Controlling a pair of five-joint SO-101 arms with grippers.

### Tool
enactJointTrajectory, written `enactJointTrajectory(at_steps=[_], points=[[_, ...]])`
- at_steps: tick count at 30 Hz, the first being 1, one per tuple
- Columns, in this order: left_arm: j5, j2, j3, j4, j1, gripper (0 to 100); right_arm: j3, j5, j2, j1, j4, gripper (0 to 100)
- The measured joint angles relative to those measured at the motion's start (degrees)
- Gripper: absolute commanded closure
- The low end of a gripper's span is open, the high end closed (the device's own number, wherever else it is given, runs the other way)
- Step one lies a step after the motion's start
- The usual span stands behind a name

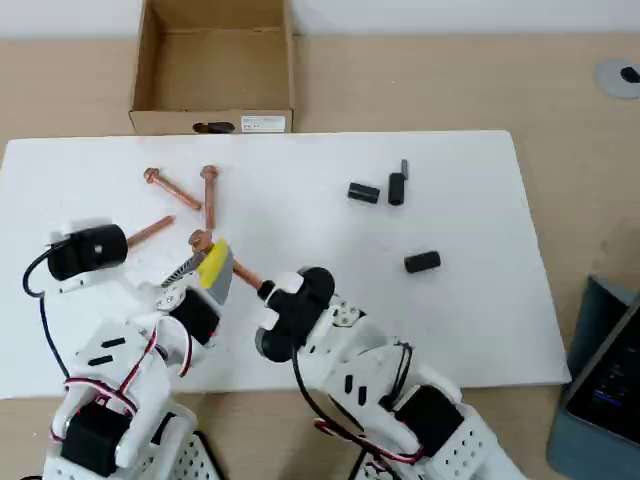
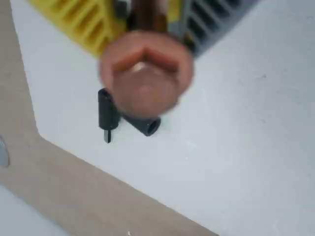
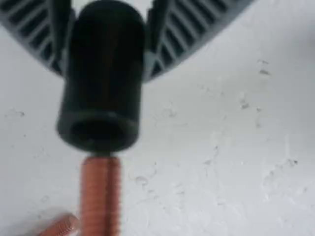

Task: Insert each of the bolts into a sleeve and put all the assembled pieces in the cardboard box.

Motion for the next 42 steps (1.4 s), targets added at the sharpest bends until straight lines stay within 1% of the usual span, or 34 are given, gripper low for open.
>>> enactJointTrajectory(at_steps=[3,9,13,19,22,29,31,36,38,42], points=[[0.00,0.00,0.09,0.00,0.35,100,-0.09,0.00,0.00,0.00,0.00,98.9],[-0.35,0.00,0.09,-0.09,5.10,100,-0.18,0.00,0.00,0.09,0.00,98.9],[-0.44,0.00,1.41,-0.09,5.36,100,-0.18,0.00,0.00,0.09,0.00,98.9],[-6.24,-0.35,4.92,-0.53,6.68,100,-0.09,0.00,0.00,-0.26,0.00,98.9],[-9.41,-0.44,6.33,-1.23,8.09,100,-0.09,1.58,0.00,0.09,0.00,98.9],[-10.81,-0.44,8.79,-0.88,13.45,99,0.00,1.93,0.09,0.18,-0.53,98.9],[-10.81,-0.44,8.70,-0.97,13.98,96,0.00,1.93,0.09,0.18,-0.53,98.9],[-11.34,-0.44,8.79,-0.88,13.98,78,0.00,2.02,0.09,0.18,-0.53,98.9],[-11.43,-0.44,8.79,-0.88,13.98,76,0.00,2.02,0.09,0.18,-0.53,98.9],[-11.43,-0.35,8.70,1.14,12.22,75,-0.09,2.02,0.09,0.09,-0.70,98.9]])
